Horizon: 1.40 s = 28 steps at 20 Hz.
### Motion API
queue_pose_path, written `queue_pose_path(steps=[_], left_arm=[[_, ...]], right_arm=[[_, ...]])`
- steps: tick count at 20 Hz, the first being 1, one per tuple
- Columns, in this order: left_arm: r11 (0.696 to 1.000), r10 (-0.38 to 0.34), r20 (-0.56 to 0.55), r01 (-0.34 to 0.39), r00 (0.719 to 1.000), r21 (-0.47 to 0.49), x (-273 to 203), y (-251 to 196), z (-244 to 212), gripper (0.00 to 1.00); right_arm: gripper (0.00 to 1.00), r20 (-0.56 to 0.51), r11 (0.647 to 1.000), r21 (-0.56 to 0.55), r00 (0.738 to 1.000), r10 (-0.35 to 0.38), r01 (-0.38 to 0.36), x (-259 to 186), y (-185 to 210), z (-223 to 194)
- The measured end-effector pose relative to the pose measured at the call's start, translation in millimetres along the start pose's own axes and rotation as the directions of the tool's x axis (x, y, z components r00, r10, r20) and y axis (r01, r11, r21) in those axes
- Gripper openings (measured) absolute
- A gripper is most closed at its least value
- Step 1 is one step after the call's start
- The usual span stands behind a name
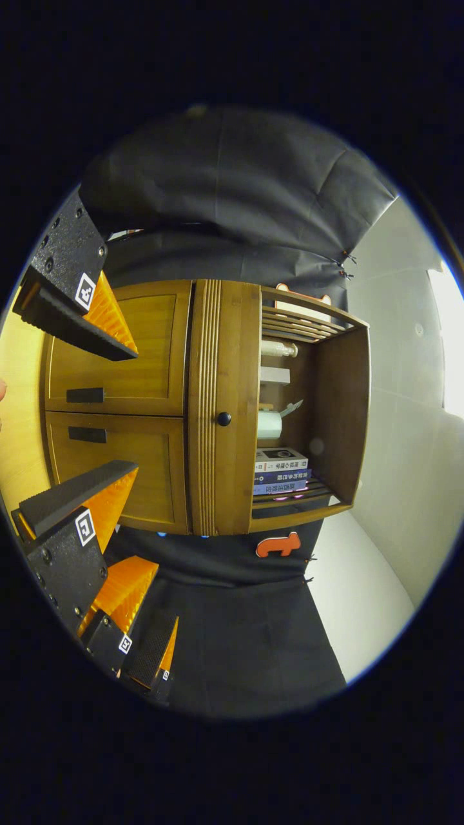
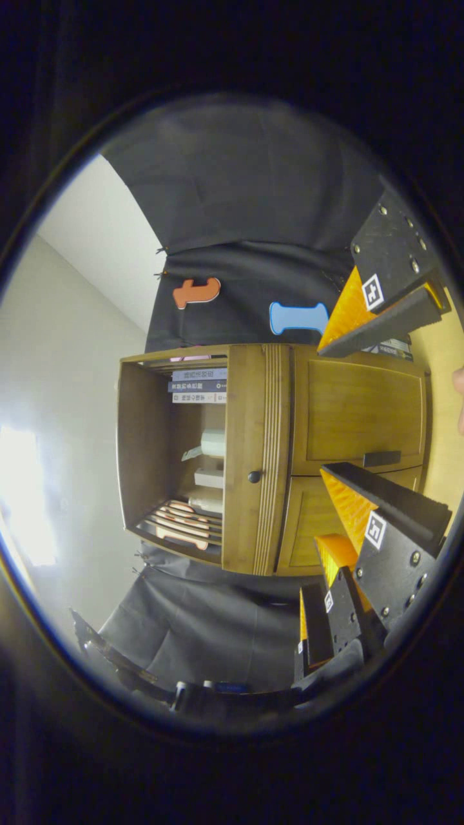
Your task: Open the right door of the double-door shoe cabinet with the right hand, and open the left door with the left hand.
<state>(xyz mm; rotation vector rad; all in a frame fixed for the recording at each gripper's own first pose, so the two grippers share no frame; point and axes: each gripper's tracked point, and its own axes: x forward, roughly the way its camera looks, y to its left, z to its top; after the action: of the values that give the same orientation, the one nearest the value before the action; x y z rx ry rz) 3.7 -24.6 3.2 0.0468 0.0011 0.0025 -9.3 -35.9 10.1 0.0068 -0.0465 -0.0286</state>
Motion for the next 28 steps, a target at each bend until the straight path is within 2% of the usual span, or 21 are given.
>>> queue_pose_path(steps=[4,6,7,11,18,20,21,22,23,26,27,28], left_arm=[[0.999,0.045,-0.003,-0.045,0.999,0.004,-2.3,13.6,-0.2,0.92],[0.997,0.079,-0.004,-0.079,0.997,0.014,-4.7,25.7,-0.3,0.96],[0.995,0.099,-0.003,-0.098,0.995,0.02,-6.2,32.6,-1.3,0.92],[0.979,0.197,0.0,-0.197,0.98,0.056,-14.9,67.6,0.7,0.92],[0.915,0.389,0.005,-0.387,0.921,0.115,-43.5,145.1,0.0,0.92],[0.895,0.432,0.002,-0.429,0.902,0.122,-49.1,163.7,-0.6,0.96],[0.886,0.45,0.001,-0.446,0.893,0.128,-51.2,171.7,-0.5,0.92],[0.876,0.467,0.0,-0.462,0.884,0.136,-53.9,179.6,-1.2,0.96],[0.867,0.482,-0.001,-0.477,0.876,0.145,-55.9,186.3,-1.1,0.92],[0.843,0.517,-0.004,-0.509,0.856,0.172,-60.6,202.7,-2.5,0.92],[0.837,0.526,-0.004,-0.517,0.851,0.179,-61.6,206.9,-2.6,0.92],[0.832,0.533,-0.006,-0.523,0.846,0.183,-63.4,210.6,-3.7,0.92]], right_arm=[[0.97,-0.008,1.0,0.013,1.0,0.027,-0.027,9.1,7.1,-8.4],[0.97,-0.019,0.999,0.017,0.999,0.038,-0.038,16.7,10.6,-17.8],[0.97,-0.024,0.999,0.021,0.999,0.047,-0.046,22.6,14.0,-22.6],[0.97,-0.042,0.996,0.035,0.995,0.088,-0.087,49.8,31.3,-46.9],[0.97,-0.119,0.988,0.049,0.981,0.152,-0.147,115.2,76.1,-117.6],[0.96,-0.159,0.988,0.049,0.976,0.15,-0.144,130.9,85.9,-147.7],[0.97,-0.178,0.989,0.055,0.974,0.143,-0.136,138.3,89.6,-162.7],[0.98,-0.2,0.99,0.058,0.971,0.134,-0.125,144.6,91.5,-179.8],[0.98,-0.228,0.992,0.056,0.966,0.124,-0.114,150.5,94.0,-194.8],[0.93,-0.302,0.994,0.042,0.947,0.108,-0.1,170.9,101.6,-235.0],[0.83,-0.323,0.994,0.04,0.94,0.109,-0.102,177.2,105.2,-248.3],[0.8,-0.346,0.994,0.039,0.931,0.112,-0.105,181.6,107.3,-257.9]])
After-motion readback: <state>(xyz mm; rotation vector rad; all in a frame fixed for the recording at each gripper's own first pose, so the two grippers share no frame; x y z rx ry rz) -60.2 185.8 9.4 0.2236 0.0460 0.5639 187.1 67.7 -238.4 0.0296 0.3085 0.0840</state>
